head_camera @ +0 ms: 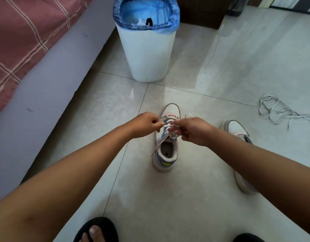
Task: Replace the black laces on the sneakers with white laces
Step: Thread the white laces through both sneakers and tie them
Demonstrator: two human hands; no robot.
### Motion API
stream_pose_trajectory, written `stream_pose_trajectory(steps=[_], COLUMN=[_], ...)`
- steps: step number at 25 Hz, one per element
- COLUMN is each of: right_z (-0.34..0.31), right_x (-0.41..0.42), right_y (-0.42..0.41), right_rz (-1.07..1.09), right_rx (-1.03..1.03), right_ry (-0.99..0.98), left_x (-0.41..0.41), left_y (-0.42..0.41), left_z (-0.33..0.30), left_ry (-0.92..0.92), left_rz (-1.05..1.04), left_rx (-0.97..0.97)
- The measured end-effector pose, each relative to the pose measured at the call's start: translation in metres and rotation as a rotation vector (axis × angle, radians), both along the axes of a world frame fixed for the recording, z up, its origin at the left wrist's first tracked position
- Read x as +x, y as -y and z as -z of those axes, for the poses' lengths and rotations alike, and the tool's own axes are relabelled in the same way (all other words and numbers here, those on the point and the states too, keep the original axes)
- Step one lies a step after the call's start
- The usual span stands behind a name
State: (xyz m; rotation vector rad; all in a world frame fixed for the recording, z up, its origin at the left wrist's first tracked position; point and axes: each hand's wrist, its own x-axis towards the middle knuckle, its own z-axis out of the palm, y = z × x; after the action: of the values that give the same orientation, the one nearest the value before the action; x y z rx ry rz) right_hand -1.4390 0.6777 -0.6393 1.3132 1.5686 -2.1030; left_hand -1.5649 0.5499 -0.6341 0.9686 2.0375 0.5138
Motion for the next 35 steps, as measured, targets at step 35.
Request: stream_pose_trajectory(steps=[35], right_z=[0.025], right_x=[0.057], right_y=[-0.011], right_rz=[-0.428], right_rx=[0.604], right_ry=[0.052], left_x=[-0.034], left_y=[0.004], left_z=[0.06], left_ry=[-0.471], left_rz=[-0.024], left_rx=[-0.287])
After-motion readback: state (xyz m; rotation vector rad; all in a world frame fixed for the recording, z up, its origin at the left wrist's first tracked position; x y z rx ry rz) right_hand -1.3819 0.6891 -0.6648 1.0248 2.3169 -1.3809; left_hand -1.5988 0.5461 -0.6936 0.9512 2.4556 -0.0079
